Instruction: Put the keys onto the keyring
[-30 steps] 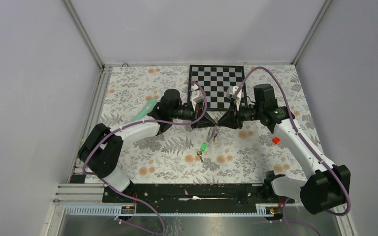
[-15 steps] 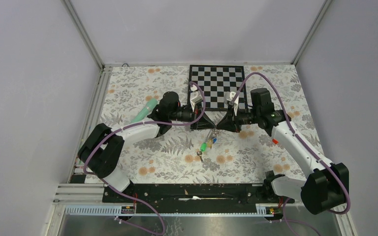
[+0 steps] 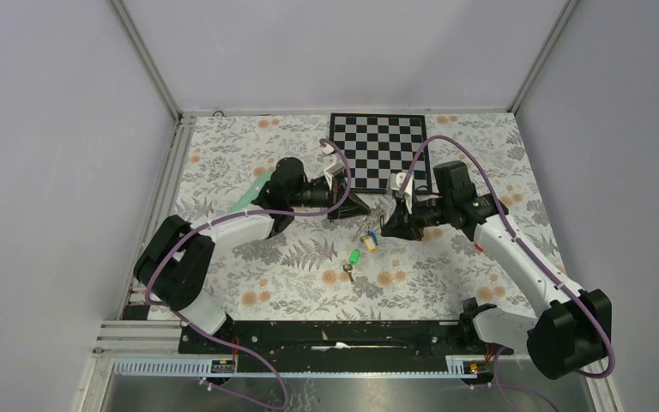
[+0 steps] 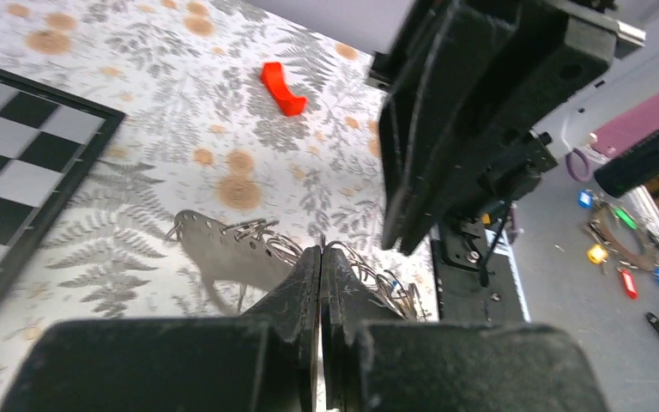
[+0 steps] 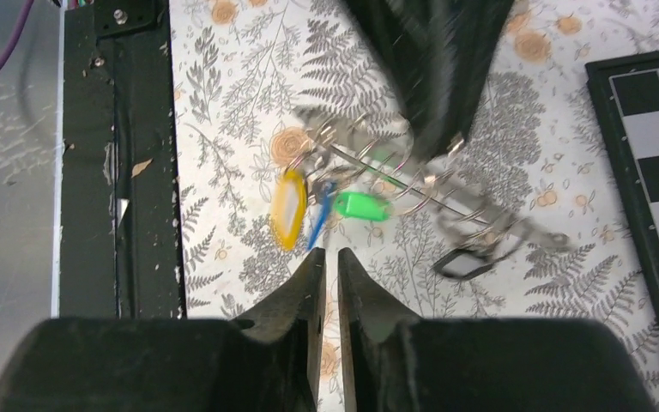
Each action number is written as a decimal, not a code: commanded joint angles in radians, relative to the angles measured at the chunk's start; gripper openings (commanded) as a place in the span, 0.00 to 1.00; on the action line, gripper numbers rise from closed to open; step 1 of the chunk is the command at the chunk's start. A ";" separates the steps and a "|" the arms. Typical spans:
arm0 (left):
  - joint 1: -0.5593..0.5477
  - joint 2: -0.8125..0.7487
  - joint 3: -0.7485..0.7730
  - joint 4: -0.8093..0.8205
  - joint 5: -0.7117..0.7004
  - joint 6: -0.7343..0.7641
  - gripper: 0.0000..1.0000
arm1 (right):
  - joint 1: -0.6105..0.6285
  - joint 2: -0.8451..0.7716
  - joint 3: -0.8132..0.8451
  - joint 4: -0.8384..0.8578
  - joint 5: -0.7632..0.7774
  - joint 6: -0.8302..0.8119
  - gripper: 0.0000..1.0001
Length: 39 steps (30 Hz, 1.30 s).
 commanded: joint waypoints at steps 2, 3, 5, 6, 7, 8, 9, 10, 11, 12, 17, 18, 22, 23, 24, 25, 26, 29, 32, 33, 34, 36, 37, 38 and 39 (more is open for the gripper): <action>0.033 -0.069 -0.008 0.123 0.001 0.059 0.00 | 0.015 -0.039 0.053 -0.133 0.036 -0.064 0.20; 0.034 -0.071 -0.012 0.130 0.013 0.062 0.00 | 0.015 -0.042 0.059 -0.135 0.044 -0.063 0.20; 0.037 -0.076 -0.023 0.156 0.048 0.065 0.00 | 0.015 -0.044 0.078 -0.135 0.054 -0.052 0.21; 0.038 -0.077 -0.030 0.181 0.073 0.063 0.00 | 0.015 -0.044 0.088 -0.134 0.053 -0.043 0.22; 0.038 -0.079 -0.042 0.212 0.096 0.058 0.00 | 0.015 -0.042 0.101 -0.130 0.051 -0.026 0.22; 0.038 -0.081 -0.053 0.245 0.116 0.051 0.00 | 0.015 -0.041 0.112 -0.123 0.049 -0.010 0.22; 0.039 -0.083 -0.066 0.280 0.134 0.045 0.00 | 0.015 -0.038 0.125 -0.119 0.046 0.004 0.22; 0.039 -0.086 -0.078 0.314 0.153 0.035 0.00 | 0.016 -0.034 0.136 -0.113 0.043 0.016 0.22; 0.039 -0.089 -0.090 0.347 0.166 0.029 0.00 | 0.015 -0.028 0.146 -0.108 0.039 0.027 0.21; 0.041 -0.091 -0.100 0.371 0.179 0.023 0.00 | 0.015 -0.025 0.154 -0.102 0.032 0.036 0.21; 0.041 -0.095 -0.131 0.450 0.216 -0.008 0.00 | 0.016 0.006 0.164 -0.046 -0.047 0.096 0.22; 0.041 -0.095 -0.135 0.470 0.218 -0.022 0.00 | 0.015 0.014 0.163 -0.037 -0.071 0.103 0.22; 0.040 -0.094 -0.151 0.545 0.216 -0.071 0.00 | 0.015 0.033 0.146 0.019 -0.117 0.145 0.22; 0.040 -0.093 -0.152 0.547 0.216 -0.074 0.00 | 0.015 0.037 0.143 0.036 -0.124 0.159 0.22; 0.039 -0.092 -0.153 0.547 0.216 -0.075 0.00 | 0.015 0.042 0.142 0.050 -0.132 0.173 0.22; 0.039 -0.091 -0.153 0.545 0.213 -0.075 0.00 | 0.015 0.045 0.142 0.064 -0.139 0.189 0.22; 0.039 -0.090 -0.153 0.542 0.210 -0.074 0.00 | 0.015 0.048 0.144 0.073 -0.141 0.197 0.22; 0.039 -0.087 -0.151 0.526 0.206 -0.068 0.00 | 0.016 0.054 0.151 0.086 -0.147 0.206 0.21; 0.039 -0.085 -0.150 0.513 0.200 -0.064 0.00 | 0.018 0.058 0.146 0.092 -0.151 0.209 0.21; 0.038 -0.084 -0.149 0.513 0.200 -0.065 0.00 | 0.019 0.058 0.143 0.099 -0.149 0.210 0.21; 0.038 -0.082 -0.148 0.513 0.199 -0.068 0.00 | 0.021 0.060 0.138 0.100 -0.146 0.208 0.21; 0.038 -0.080 -0.145 0.515 0.196 -0.073 0.00 | 0.026 0.061 0.128 0.104 -0.137 0.200 0.20; 0.038 -0.080 -0.145 0.516 0.190 -0.077 0.00 | 0.028 0.062 0.121 0.106 -0.136 0.196 0.20; 0.038 -0.078 -0.144 0.519 0.179 -0.081 0.00 | 0.030 0.062 0.115 0.107 -0.134 0.195 0.19; 0.038 -0.078 -0.145 0.524 0.172 -0.086 0.00 | 0.031 0.062 0.107 0.110 -0.134 0.194 0.19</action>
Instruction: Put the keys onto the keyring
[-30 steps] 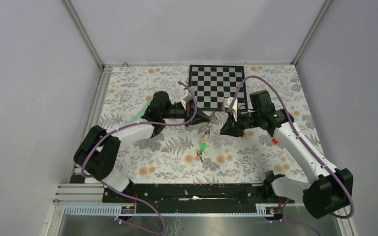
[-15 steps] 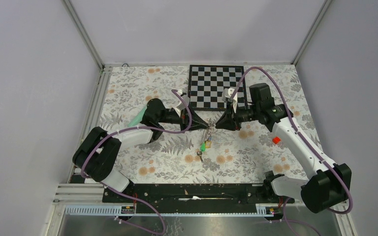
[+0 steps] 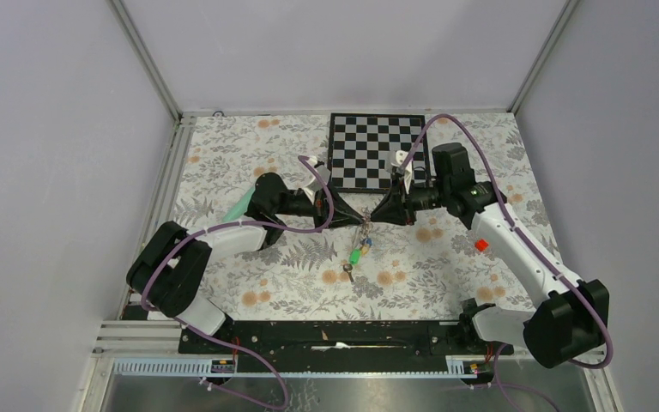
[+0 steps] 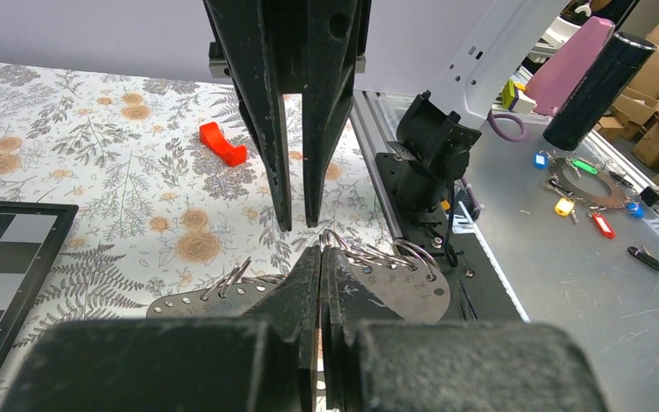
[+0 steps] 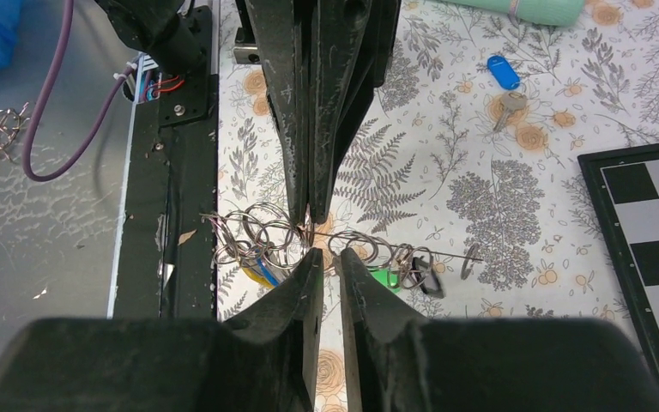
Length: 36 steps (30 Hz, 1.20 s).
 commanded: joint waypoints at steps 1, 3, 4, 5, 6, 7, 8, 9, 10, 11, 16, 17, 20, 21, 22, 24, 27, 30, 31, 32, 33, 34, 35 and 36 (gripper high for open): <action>0.000 -0.025 0.009 0.088 -0.021 -0.017 0.00 | 0.018 0.003 -0.026 0.037 -0.020 0.004 0.19; 0.000 -0.023 0.007 0.096 -0.025 -0.023 0.00 | 0.021 0.002 -0.042 0.045 -0.018 0.002 0.19; 0.000 -0.022 0.006 0.100 -0.023 -0.026 0.00 | 0.022 0.002 -0.049 0.047 -0.013 0.000 0.19; 0.000 -0.022 0.005 0.102 -0.024 -0.027 0.00 | 0.022 0.002 -0.054 0.049 -0.010 0.000 0.19; 0.000 -0.021 0.005 0.102 -0.025 -0.028 0.00 | 0.021 0.001 -0.059 0.051 -0.011 0.000 0.19; 0.000 -0.022 0.005 0.102 -0.029 -0.028 0.00 | 0.022 0.000 -0.061 0.055 -0.016 0.001 0.19; 0.000 -0.022 0.005 0.100 -0.035 -0.027 0.00 | 0.022 0.000 -0.064 0.056 -0.022 0.003 0.19; 0.000 -0.023 0.004 0.097 -0.046 -0.025 0.00 | 0.023 0.002 -0.065 0.058 -0.026 0.005 0.19; 0.000 -0.022 0.005 0.089 -0.056 -0.021 0.00 | 0.024 0.003 -0.065 0.060 -0.034 0.010 0.19; 0.000 -0.021 0.006 0.072 -0.067 -0.014 0.00 | 0.026 0.003 -0.065 0.065 -0.041 0.017 0.19; 0.000 -0.016 0.017 -0.009 -0.095 0.037 0.00 | 0.031 0.018 -0.057 0.117 -0.066 0.093 0.19; -0.001 -0.015 0.016 -0.011 -0.097 0.038 0.00 | 0.032 0.022 -0.055 0.129 -0.071 0.104 0.19; -0.001 -0.013 0.019 -0.018 -0.106 0.041 0.00 | 0.039 0.034 -0.054 0.158 -0.088 0.136 0.19; -0.001 -0.013 0.020 -0.024 -0.113 0.045 0.00 | 0.042 0.037 -0.055 0.162 -0.092 0.140 0.19; -0.001 -0.013 0.022 -0.033 -0.119 0.048 0.00 | 0.046 0.040 -0.058 0.163 -0.092 0.140 0.19; -0.001 -0.011 0.026 -0.050 -0.129 0.053 0.00 | 0.053 0.042 -0.065 0.165 -0.091 0.140 0.19; -0.001 -0.007 0.031 -0.065 -0.150 0.057 0.00 | 0.061 0.046 -0.076 0.175 -0.088 0.144 0.19; -0.003 -0.003 0.045 -0.115 -0.172 0.085 0.00 | 0.068 0.054 -0.066 0.181 -0.080 0.155 0.19; -0.003 -0.001 0.050 -0.137 -0.178 0.097 0.00 | 0.071 0.056 -0.060 0.182 -0.076 0.161 0.19; -0.004 0.000 0.054 -0.163 -0.188 0.108 0.00 | 0.075 0.060 -0.053 0.183 -0.069 0.167 0.19; -0.007 0.000 0.058 -0.182 -0.194 0.119 0.00 | 0.079 0.064 -0.050 0.190 -0.059 0.177 0.19; -0.009 0.001 0.061 -0.200 -0.201 0.127 0.00 | 0.082 0.070 -0.046 0.196 -0.048 0.189 0.18; -0.012 0.003 0.065 -0.216 -0.208 0.135 0.00 | 0.085 0.073 -0.043 0.203 -0.035 0.199 0.18; -0.014 0.004 0.070 -0.233 -0.216 0.141 0.00 | 0.089 0.081 -0.042 0.210 -0.024 0.210 0.18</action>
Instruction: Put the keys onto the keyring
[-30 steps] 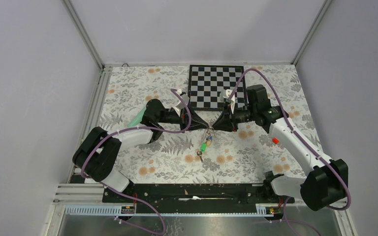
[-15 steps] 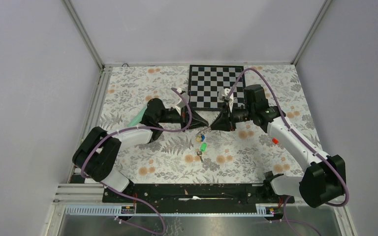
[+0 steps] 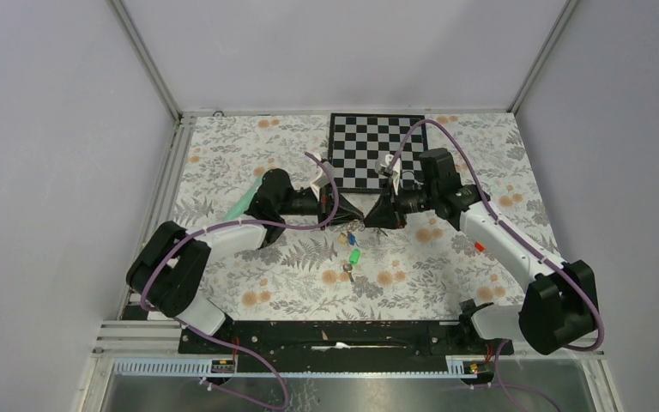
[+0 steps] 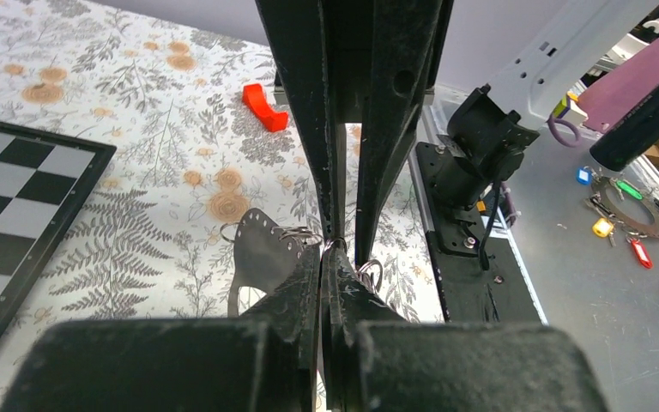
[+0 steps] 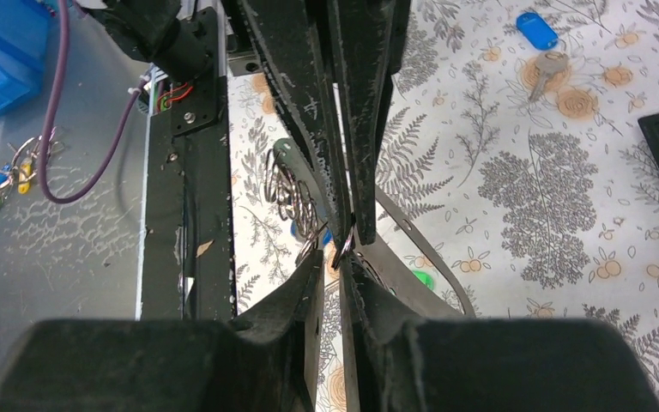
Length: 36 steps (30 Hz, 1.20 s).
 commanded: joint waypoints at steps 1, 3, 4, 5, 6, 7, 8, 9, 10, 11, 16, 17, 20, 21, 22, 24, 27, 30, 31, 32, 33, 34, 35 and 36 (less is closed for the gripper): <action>-0.012 0.005 0.063 -0.071 -0.106 0.074 0.00 | 0.048 0.020 0.036 0.076 -0.018 0.073 0.18; -0.017 0.007 0.075 -0.109 -0.128 0.090 0.00 | 0.052 0.024 0.036 0.084 -0.004 0.087 0.18; -0.018 0.007 0.082 -0.131 -0.144 0.099 0.00 | 0.054 0.024 0.038 0.086 0.003 0.092 0.18; -0.019 0.009 0.088 -0.153 -0.160 0.110 0.00 | 0.054 0.025 0.042 0.086 0.016 0.101 0.18; -0.019 0.009 0.092 -0.175 -0.177 0.121 0.00 | 0.054 0.023 0.048 0.082 0.027 0.105 0.18; -0.019 0.010 0.097 -0.195 -0.200 0.131 0.00 | 0.054 0.024 0.055 0.075 0.039 0.106 0.18; -0.019 0.012 0.102 -0.215 -0.217 0.142 0.00 | 0.054 0.021 0.061 0.072 0.047 0.111 0.18; -0.019 0.014 0.107 -0.234 -0.238 0.149 0.00 | 0.054 0.022 0.066 0.071 0.051 0.116 0.18; -0.019 0.015 0.112 -0.252 -0.256 0.153 0.00 | 0.054 0.023 0.071 0.070 0.055 0.122 0.18; -0.019 0.017 0.115 -0.262 -0.269 0.157 0.00 | 0.054 0.022 0.073 0.073 0.058 0.131 0.18; -0.023 0.022 0.143 -0.338 -0.328 0.194 0.00 | 0.053 0.030 0.075 0.086 0.072 0.167 0.20; -0.025 0.021 0.146 -0.346 -0.332 0.202 0.00 | 0.054 0.032 0.079 0.083 0.074 0.169 0.20; -0.031 0.021 0.152 -0.379 -0.366 0.233 0.00 | 0.054 0.033 0.094 0.072 0.058 0.178 0.21; -0.033 0.022 0.154 -0.390 -0.384 0.240 0.00 | 0.054 0.034 0.097 0.071 0.045 0.178 0.21; -0.033 0.023 0.157 -0.399 -0.396 0.247 0.00 | 0.054 0.034 0.100 0.068 0.026 0.179 0.22; -0.034 0.022 0.161 -0.416 -0.432 0.257 0.00 | 0.053 0.034 0.102 0.061 -0.022 0.174 0.24; -0.033 0.022 0.168 -0.437 -0.486 0.269 0.00 | 0.053 0.031 0.096 0.048 -0.094 0.157 0.25; -0.031 0.021 0.168 -0.432 -0.474 0.260 0.00 | 0.053 0.028 0.087 0.035 -0.131 0.135 0.25; -0.031 0.020 0.167 -0.425 -0.462 0.255 0.00 | 0.053 0.027 0.086 0.033 -0.140 0.132 0.26; -0.031 0.020 0.166 -0.419 -0.452 0.252 0.00 | 0.052 0.025 0.089 0.023 -0.136 0.117 0.26; -0.029 0.019 0.165 -0.414 -0.443 0.249 0.00 | 0.050 0.022 0.096 -0.006 -0.121 0.085 0.27; -0.028 0.018 0.162 -0.413 -0.442 0.249 0.00 | 0.048 0.019 0.109 -0.043 -0.102 0.044 0.27; -0.026 0.016 0.160 -0.412 -0.442 0.249 0.00 | 0.045 0.016 0.120 -0.080 -0.081 0.012 0.28; -0.020 0.014 0.158 -0.408 -0.442 0.249 0.00 | 0.041 0.008 0.126 -0.109 -0.066 -0.018 0.30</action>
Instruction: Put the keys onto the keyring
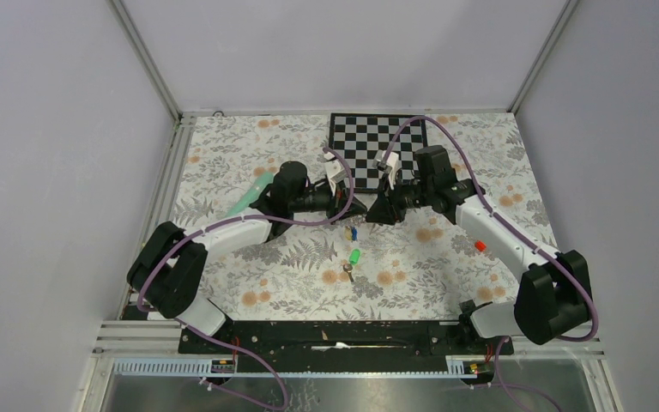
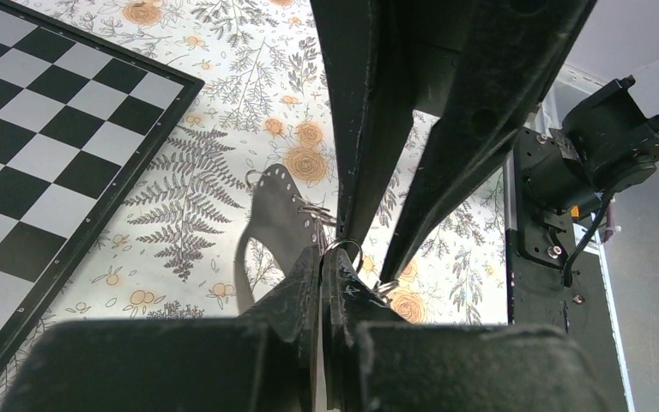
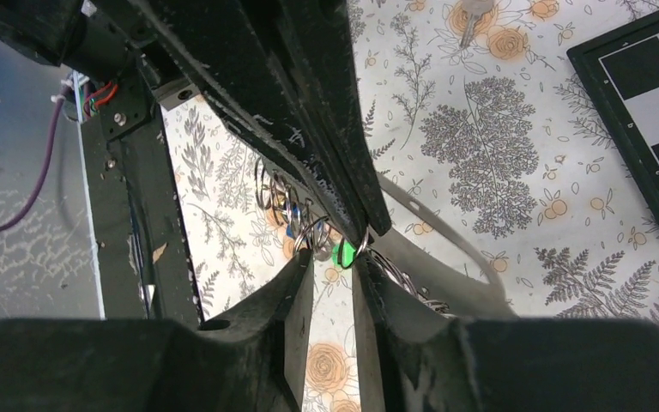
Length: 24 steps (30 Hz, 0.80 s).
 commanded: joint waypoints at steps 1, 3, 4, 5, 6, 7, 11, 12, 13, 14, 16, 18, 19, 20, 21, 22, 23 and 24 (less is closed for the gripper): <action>0.027 0.012 0.028 0.021 -0.166 0.044 0.00 | 0.036 -0.063 0.095 -0.124 -0.242 -0.113 0.31; 0.043 0.007 0.022 0.038 -0.169 0.029 0.00 | 0.034 -0.077 0.103 -0.189 -0.223 -0.180 0.33; 0.049 0.005 0.021 0.043 -0.169 0.023 0.00 | 0.034 -0.083 0.105 -0.217 -0.205 -0.209 0.34; 0.056 0.002 0.021 0.046 -0.165 0.020 0.00 | 0.034 -0.090 0.108 -0.245 -0.184 -0.239 0.35; 0.060 -0.001 0.019 0.051 -0.157 0.020 0.00 | 0.034 -0.096 0.108 -0.266 -0.164 -0.264 0.36; 0.064 -0.005 0.016 0.059 -0.144 0.020 0.00 | 0.034 -0.105 0.107 -0.277 -0.136 -0.278 0.36; 0.085 -0.016 -0.020 0.166 -0.025 -0.029 0.00 | 0.023 -0.135 0.101 -0.261 -0.046 -0.274 0.35; 0.088 -0.018 -0.030 0.189 -0.003 -0.037 0.00 | 0.019 -0.140 0.101 -0.247 -0.026 -0.260 0.35; 0.088 -0.020 -0.037 0.202 0.020 -0.040 0.00 | 0.014 -0.142 0.103 -0.235 -0.007 -0.247 0.34; 0.090 -0.022 -0.041 0.211 0.040 -0.040 0.00 | 0.012 -0.143 0.105 -0.225 0.008 -0.234 0.34; 0.090 -0.026 -0.047 0.226 0.067 -0.040 0.00 | 0.011 -0.141 0.105 -0.198 0.031 -0.207 0.34; 0.091 -0.031 -0.049 0.236 0.097 -0.044 0.00 | 0.011 -0.135 0.104 -0.176 0.030 -0.188 0.35; 0.092 -0.033 -0.049 0.241 0.109 -0.048 0.00 | 0.011 -0.131 0.106 -0.166 0.024 -0.178 0.36; 0.093 -0.035 -0.049 0.246 0.125 -0.051 0.00 | 0.011 -0.127 0.106 -0.155 0.017 -0.170 0.38; 0.093 -0.036 -0.051 0.257 0.140 -0.056 0.00 | 0.011 -0.123 0.107 -0.147 0.009 -0.165 0.44; 0.093 -0.038 -0.054 0.267 0.155 -0.059 0.00 | 0.011 -0.119 0.108 -0.135 0.006 -0.158 0.48; 0.093 -0.040 -0.059 0.279 0.168 -0.064 0.00 | 0.011 -0.114 0.109 -0.123 0.005 -0.151 0.52; 0.093 -0.042 -0.063 0.296 0.178 -0.069 0.00 | 0.011 -0.109 0.112 -0.111 0.005 -0.143 0.55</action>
